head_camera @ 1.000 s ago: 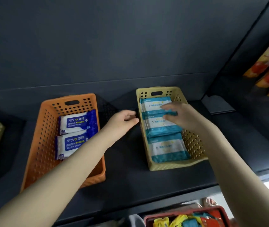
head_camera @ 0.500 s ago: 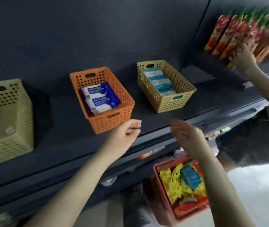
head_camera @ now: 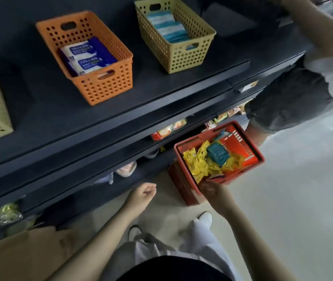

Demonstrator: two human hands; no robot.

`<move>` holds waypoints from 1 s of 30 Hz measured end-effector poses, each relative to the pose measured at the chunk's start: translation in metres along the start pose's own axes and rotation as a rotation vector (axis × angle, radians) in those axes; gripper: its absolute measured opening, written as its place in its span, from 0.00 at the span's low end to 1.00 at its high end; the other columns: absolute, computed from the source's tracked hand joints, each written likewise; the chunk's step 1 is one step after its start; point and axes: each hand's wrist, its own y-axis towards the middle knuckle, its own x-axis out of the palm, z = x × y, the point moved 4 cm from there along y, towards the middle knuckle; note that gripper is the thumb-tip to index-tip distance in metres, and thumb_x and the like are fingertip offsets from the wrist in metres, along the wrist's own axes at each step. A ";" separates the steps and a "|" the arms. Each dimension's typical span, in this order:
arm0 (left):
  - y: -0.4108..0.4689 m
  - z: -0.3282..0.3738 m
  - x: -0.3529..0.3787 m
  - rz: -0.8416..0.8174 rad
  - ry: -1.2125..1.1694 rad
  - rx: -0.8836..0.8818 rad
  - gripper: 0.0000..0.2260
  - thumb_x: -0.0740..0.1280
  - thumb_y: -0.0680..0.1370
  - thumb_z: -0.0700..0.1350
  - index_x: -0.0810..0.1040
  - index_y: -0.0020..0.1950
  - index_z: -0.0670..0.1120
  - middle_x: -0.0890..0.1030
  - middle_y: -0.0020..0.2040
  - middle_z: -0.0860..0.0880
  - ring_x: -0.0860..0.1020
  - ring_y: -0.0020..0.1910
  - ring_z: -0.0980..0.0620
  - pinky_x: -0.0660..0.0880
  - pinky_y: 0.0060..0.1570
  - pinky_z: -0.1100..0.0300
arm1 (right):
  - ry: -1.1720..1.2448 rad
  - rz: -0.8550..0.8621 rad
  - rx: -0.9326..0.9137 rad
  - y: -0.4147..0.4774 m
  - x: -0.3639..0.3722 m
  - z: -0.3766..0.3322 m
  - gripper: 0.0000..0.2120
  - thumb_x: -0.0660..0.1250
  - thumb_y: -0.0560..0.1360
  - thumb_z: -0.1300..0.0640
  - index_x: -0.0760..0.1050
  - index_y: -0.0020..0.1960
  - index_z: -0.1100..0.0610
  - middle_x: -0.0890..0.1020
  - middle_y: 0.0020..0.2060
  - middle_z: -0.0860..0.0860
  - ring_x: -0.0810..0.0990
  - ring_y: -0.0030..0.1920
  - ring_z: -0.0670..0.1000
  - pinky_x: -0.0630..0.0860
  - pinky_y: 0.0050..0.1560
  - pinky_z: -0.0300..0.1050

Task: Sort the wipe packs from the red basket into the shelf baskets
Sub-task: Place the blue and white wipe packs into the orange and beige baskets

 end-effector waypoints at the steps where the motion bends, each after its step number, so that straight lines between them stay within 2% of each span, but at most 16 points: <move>1: 0.005 0.002 0.011 -0.003 0.001 -0.015 0.06 0.65 0.80 0.43 0.77 0.55 0.51 0.81 0.55 0.49 0.78 0.58 0.53 0.73 0.58 0.61 | 0.012 0.001 0.009 0.003 -0.005 0.011 0.13 0.66 0.76 0.62 0.80 0.59 0.57 0.84 0.53 0.52 0.83 0.52 0.52 0.75 0.51 0.41; 4: 0.022 0.016 0.046 -0.009 0.006 -0.058 0.09 0.65 0.80 0.42 0.78 0.59 0.45 0.81 0.56 0.48 0.78 0.56 0.54 0.71 0.54 0.68 | 0.038 0.000 0.041 0.017 -0.028 0.045 0.13 0.65 0.77 0.62 0.79 0.61 0.58 0.83 0.54 0.52 0.82 0.52 0.50 0.69 0.46 0.36; 6: 0.037 0.026 0.070 0.031 -0.001 -0.090 0.11 0.65 0.80 0.42 0.78 0.61 0.42 0.81 0.57 0.47 0.78 0.55 0.53 0.71 0.49 0.71 | 0.045 -0.021 0.072 0.031 -0.048 0.072 0.13 0.65 0.78 0.61 0.79 0.61 0.58 0.83 0.54 0.55 0.82 0.53 0.53 0.67 0.45 0.35; 11: 0.098 0.039 0.137 0.098 -0.029 -0.175 0.12 0.64 0.80 0.41 0.77 0.62 0.41 0.81 0.58 0.45 0.78 0.54 0.52 0.71 0.51 0.62 | 0.037 -0.063 0.087 0.100 -0.095 0.143 0.12 0.65 0.78 0.62 0.79 0.60 0.61 0.83 0.53 0.58 0.80 0.46 0.51 0.66 0.39 0.32; 13: 0.127 0.041 0.160 0.099 -0.026 -0.208 0.11 0.64 0.80 0.42 0.78 0.61 0.42 0.81 0.58 0.45 0.79 0.57 0.49 0.71 0.52 0.61 | 0.044 -0.052 0.109 0.132 -0.109 0.167 0.10 0.65 0.78 0.65 0.80 0.58 0.64 0.83 0.52 0.59 0.77 0.45 0.50 0.67 0.35 0.26; 15: 0.163 0.041 0.183 0.105 -0.032 -0.240 0.11 0.64 0.80 0.42 0.78 0.61 0.42 0.81 0.58 0.45 0.79 0.58 0.48 0.72 0.53 0.60 | 0.069 -0.044 0.171 0.171 -0.116 0.193 0.10 0.64 0.78 0.65 0.80 0.56 0.65 0.83 0.51 0.59 0.78 0.47 0.50 0.67 0.37 0.21; 17: 0.197 0.042 0.200 0.095 -0.047 -0.221 0.11 0.65 0.80 0.44 0.78 0.61 0.44 0.81 0.59 0.46 0.79 0.59 0.48 0.73 0.57 0.56 | 0.107 0.001 0.203 0.207 -0.116 0.208 0.10 0.65 0.78 0.61 0.80 0.57 0.62 0.83 0.53 0.57 0.81 0.53 0.54 0.73 0.48 0.34; 19: 0.250 0.037 0.227 0.055 -0.062 -0.204 0.10 0.65 0.80 0.46 0.77 0.61 0.46 0.80 0.60 0.47 0.78 0.59 0.49 0.73 0.61 0.52 | 0.103 0.029 0.205 0.258 -0.108 0.226 0.13 0.65 0.78 0.57 0.79 0.60 0.59 0.83 0.55 0.56 0.81 0.56 0.56 0.74 0.53 0.43; 22: 0.324 0.025 0.268 0.096 -0.162 -0.220 0.09 0.65 0.80 0.44 0.77 0.59 0.47 0.79 0.61 0.47 0.78 0.60 0.48 0.74 0.61 0.52 | 0.071 0.019 0.198 0.331 -0.084 0.251 0.15 0.64 0.79 0.54 0.76 0.64 0.55 0.82 0.57 0.55 0.81 0.52 0.57 0.72 0.48 0.44; 25: 0.383 0.019 0.308 0.110 -0.221 -0.239 0.15 0.65 0.80 0.46 0.75 0.65 0.44 0.78 0.64 0.47 0.77 0.61 0.49 0.74 0.61 0.54 | 0.044 0.055 0.194 0.380 -0.066 0.274 0.16 0.63 0.79 0.53 0.75 0.66 0.54 0.80 0.60 0.55 0.79 0.55 0.59 0.73 0.49 0.46; 27: 0.414 0.020 0.331 0.086 -0.247 -0.258 0.18 0.66 0.79 0.47 0.73 0.68 0.41 0.77 0.64 0.46 0.76 0.62 0.49 0.73 0.56 0.61 | 0.047 0.062 0.202 0.401 -0.058 0.287 0.15 0.61 0.80 0.53 0.75 0.65 0.54 0.80 0.60 0.56 0.78 0.57 0.58 0.71 0.49 0.45; 30: 0.443 0.018 0.353 0.142 -0.303 -0.337 0.18 0.69 0.77 0.48 0.76 0.63 0.39 0.80 0.58 0.46 0.79 0.55 0.48 0.74 0.41 0.65 | 0.086 0.012 0.209 0.412 -0.049 0.301 0.15 0.58 0.82 0.52 0.75 0.65 0.53 0.80 0.58 0.54 0.76 0.53 0.53 0.69 0.48 0.42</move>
